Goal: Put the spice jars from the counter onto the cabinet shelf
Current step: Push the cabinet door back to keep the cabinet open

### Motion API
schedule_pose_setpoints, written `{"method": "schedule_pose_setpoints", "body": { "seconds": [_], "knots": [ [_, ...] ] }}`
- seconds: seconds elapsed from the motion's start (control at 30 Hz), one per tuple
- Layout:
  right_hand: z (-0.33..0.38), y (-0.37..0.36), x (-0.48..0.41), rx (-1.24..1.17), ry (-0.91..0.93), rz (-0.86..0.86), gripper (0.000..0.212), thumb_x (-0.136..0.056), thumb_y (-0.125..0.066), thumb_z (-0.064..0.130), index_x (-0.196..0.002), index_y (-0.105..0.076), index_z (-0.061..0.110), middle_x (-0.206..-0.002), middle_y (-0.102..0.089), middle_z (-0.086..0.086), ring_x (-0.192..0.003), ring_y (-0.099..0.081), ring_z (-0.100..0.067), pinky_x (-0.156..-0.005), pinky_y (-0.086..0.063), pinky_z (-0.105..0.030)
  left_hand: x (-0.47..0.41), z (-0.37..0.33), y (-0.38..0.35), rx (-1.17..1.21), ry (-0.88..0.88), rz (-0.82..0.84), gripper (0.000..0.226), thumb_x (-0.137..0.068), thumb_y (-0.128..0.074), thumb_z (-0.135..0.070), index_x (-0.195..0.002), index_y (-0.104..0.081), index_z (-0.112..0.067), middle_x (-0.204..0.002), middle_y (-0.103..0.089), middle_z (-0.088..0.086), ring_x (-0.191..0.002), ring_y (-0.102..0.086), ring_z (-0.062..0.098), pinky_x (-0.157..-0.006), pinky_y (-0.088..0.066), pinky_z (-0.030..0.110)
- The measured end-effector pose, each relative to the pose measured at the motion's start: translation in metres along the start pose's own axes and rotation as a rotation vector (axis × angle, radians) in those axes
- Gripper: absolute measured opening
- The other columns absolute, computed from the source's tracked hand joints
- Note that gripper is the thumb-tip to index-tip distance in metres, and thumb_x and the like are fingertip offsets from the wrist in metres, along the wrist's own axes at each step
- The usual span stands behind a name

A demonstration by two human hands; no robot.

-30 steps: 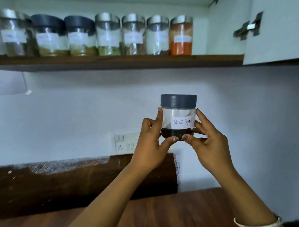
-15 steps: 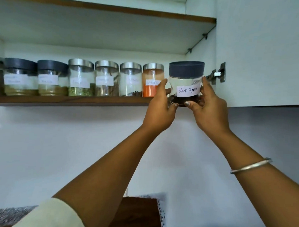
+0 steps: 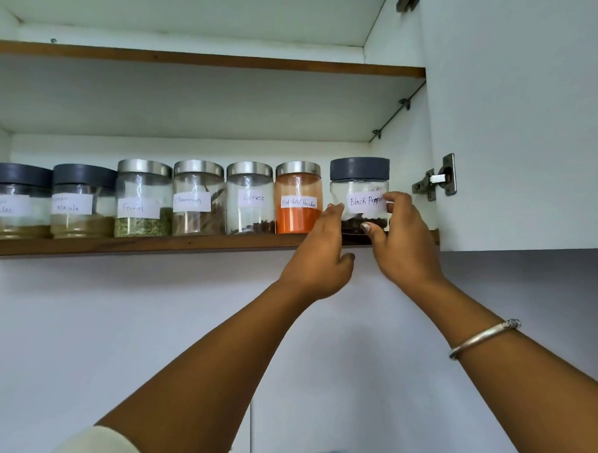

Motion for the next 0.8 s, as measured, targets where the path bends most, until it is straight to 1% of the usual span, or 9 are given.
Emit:
{"method": "schedule_pose_setpoints", "body": {
  "seconds": [0.07, 0.1, 0.2, 0.3, 0.4, 0.47, 0.53, 0.63, 0.8],
  "knots": [
    [-0.002, -0.006, -0.002, 0.003, 0.006, 0.016, 0.047, -0.091, -0.057, 0.023, -0.132, -0.037, 0.011, -0.129, -0.050, -0.013, -0.110, -0.053, -0.029, -0.079, -0.040, -0.030, -0.003, 0.003, -0.004, -0.124, -0.006, 0.027, 0.080, -0.087, -0.058, -0.019, -0.148, -0.007, -0.012, -0.156, -0.010, 0.008, -0.144, -0.009, 0.022, -0.112, -0.016, 0.029],
    [-0.003, -0.009, -0.003, 0.013, 0.004, 0.026, 0.048, -0.091, -0.056, 0.025, -0.133, -0.036, 0.011, -0.131, -0.048, -0.013, -0.112, -0.052, -0.029, -0.081, -0.041, -0.032, -0.004, 0.003, -0.006, -0.167, -0.001, 0.034, 0.084, -0.086, -0.060, -0.022, -0.148, -0.004, -0.013, -0.156, -0.006, 0.009, -0.145, -0.005, 0.023, -0.113, -0.017, 0.033],
    [-0.005, -0.014, -0.004, 0.085, -0.007, 0.053, 0.052, -0.092, -0.053, 0.031, -0.136, -0.033, 0.012, -0.135, -0.047, -0.013, -0.115, -0.050, -0.033, -0.090, -0.045, -0.042, -0.006, 0.001, -0.012, -0.240, 0.026, 0.050, 0.095, -0.082, -0.064, -0.032, -0.148, 0.002, -0.014, -0.156, -0.001, 0.011, -0.144, -0.003, 0.028, -0.114, -0.024, 0.041],
    [-0.005, -0.018, -0.004, 0.178, -0.044, 0.086, 0.054, -0.093, -0.050, 0.036, -0.137, -0.031, 0.011, -0.135, -0.049, -0.013, -0.118, -0.046, -0.037, -0.092, -0.043, -0.051, -0.007, 0.000, -0.015, -0.266, 0.037, 0.032, 0.097, -0.079, -0.065, -0.037, -0.148, 0.000, -0.013, -0.154, -0.004, 0.012, -0.142, -0.008, 0.029, -0.111, -0.028, 0.040],
    [-0.003, -0.023, -0.004, 0.277, -0.064, 0.138, 0.054, -0.093, -0.046, 0.041, -0.134, -0.031, 0.008, -0.132, -0.051, -0.013, -0.118, -0.042, -0.036, -0.090, -0.041, -0.050, -0.010, 0.001, -0.016, -0.272, 0.044, 0.010, 0.096, -0.077, -0.066, -0.035, -0.148, -0.007, -0.010, -0.149, -0.012, 0.014, -0.139, -0.016, 0.030, -0.110, -0.031, 0.038],
    [-0.003, -0.025, -0.003, 0.325, -0.065, 0.171, 0.052, -0.094, -0.042, 0.044, -0.130, -0.033, 0.008, -0.128, -0.054, -0.012, -0.118, -0.039, -0.034, -0.087, -0.038, -0.048, -0.012, 0.002, -0.016, -0.301, 0.051, 0.018, 0.095, -0.076, -0.067, -0.033, -0.147, -0.010, -0.008, -0.148, -0.014, 0.014, -0.138, -0.017, 0.030, -0.110, -0.030, 0.037],
    [-0.003, -0.027, -0.002, 0.365, -0.063, 0.201, 0.055, -0.094, -0.039, 0.045, -0.134, -0.030, 0.008, -0.130, -0.054, -0.011, -0.120, -0.035, -0.032, -0.088, -0.037, -0.047, -0.013, 0.002, -0.018, -0.337, 0.059, 0.038, 0.094, -0.076, -0.066, -0.031, -0.147, -0.010, -0.006, -0.145, -0.016, 0.014, -0.136, -0.017, 0.029, -0.110, -0.027, 0.036],
    [-0.005, -0.030, 0.000, 0.436, -0.053, 0.244, 0.062, -0.093, -0.039, 0.041, -0.142, -0.020, 0.008, -0.138, -0.046, -0.010, -0.125, -0.029, -0.030, -0.089, -0.035, -0.047, -0.017, 0.000, -0.020, -0.393, 0.065, 0.076, 0.093, -0.076, -0.064, -0.032, -0.146, -0.009, -0.003, -0.137, -0.022, 0.013, -0.129, -0.022, 0.028, -0.109, -0.025, 0.036],
    [-0.008, -0.032, 0.002, 0.534, -0.022, 0.268, 0.073, -0.089, -0.048, 0.031, -0.147, -0.009, 0.009, -0.150, -0.029, -0.007, -0.130, -0.023, -0.028, -0.092, -0.035, -0.044, -0.018, -0.003, -0.022, -0.458, 0.067, 0.104, 0.093, -0.073, -0.067, -0.034, -0.144, -0.016, -0.001, -0.135, -0.025, 0.014, -0.126, -0.025, 0.029, -0.108, -0.025, 0.036]
  ]
}}
Point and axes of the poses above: each hand's wrist, its own x-axis away from the middle knuckle, its own y-axis out of the back of the hand, z = x × y, the point moved 1 cm from there along -x, towards the middle knuckle
